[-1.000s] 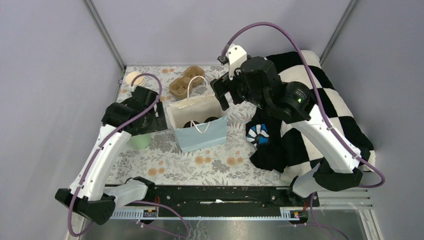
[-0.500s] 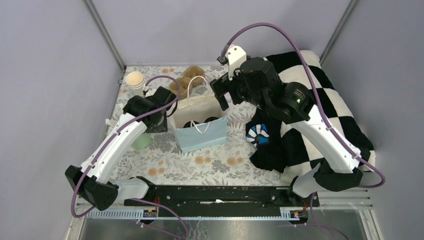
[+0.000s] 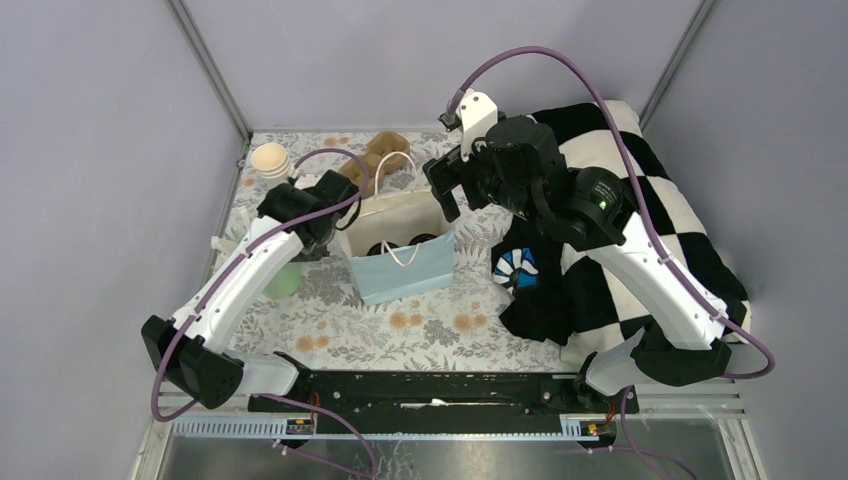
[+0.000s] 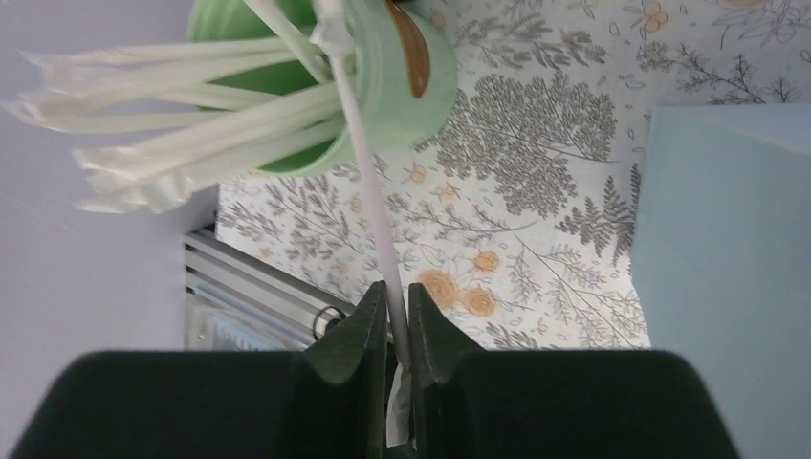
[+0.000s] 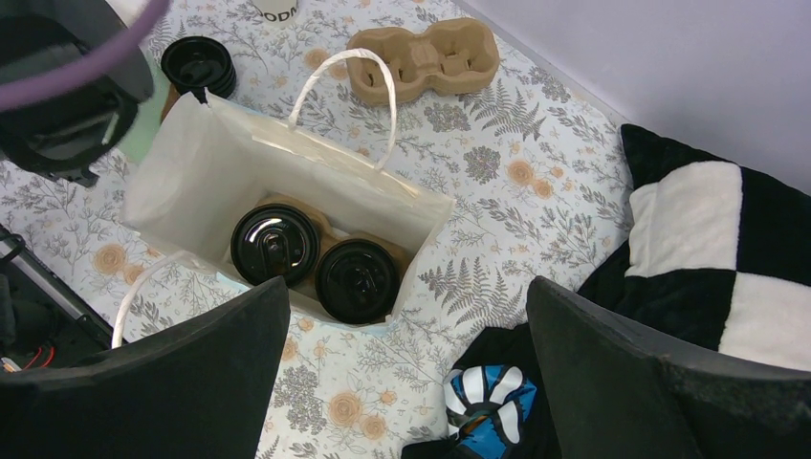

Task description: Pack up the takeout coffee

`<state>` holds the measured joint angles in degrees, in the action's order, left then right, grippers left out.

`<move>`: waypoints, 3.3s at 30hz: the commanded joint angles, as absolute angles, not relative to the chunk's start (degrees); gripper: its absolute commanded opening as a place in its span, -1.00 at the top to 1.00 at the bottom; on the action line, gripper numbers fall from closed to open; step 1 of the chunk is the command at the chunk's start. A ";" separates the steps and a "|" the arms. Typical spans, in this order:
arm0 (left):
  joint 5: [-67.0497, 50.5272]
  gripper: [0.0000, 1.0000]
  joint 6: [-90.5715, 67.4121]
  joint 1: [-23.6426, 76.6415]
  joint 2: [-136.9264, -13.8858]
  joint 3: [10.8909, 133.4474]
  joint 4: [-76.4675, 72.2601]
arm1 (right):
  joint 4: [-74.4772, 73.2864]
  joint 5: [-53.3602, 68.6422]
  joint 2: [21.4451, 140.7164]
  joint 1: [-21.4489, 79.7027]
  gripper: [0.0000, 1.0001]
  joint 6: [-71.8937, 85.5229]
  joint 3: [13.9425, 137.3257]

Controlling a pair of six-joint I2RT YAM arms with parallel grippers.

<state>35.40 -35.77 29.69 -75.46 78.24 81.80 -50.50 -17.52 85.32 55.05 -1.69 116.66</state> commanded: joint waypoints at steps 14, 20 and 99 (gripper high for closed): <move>26.99 1.00 -37.06 24.55 -66.59 98.34 83.73 | -48.99 -16.40 85.43 54.71 -0.99 -1.78 119.11; 28.42 1.00 -34.75 24.17 -63.98 107.52 82.04 | -49.39 -15.15 86.46 54.68 -0.99 -1.28 119.90; 1.66 -0.26 -26.46 24.20 -79.34 115.38 73.94 | -48.77 -18.26 83.58 54.67 -0.99 0.41 112.83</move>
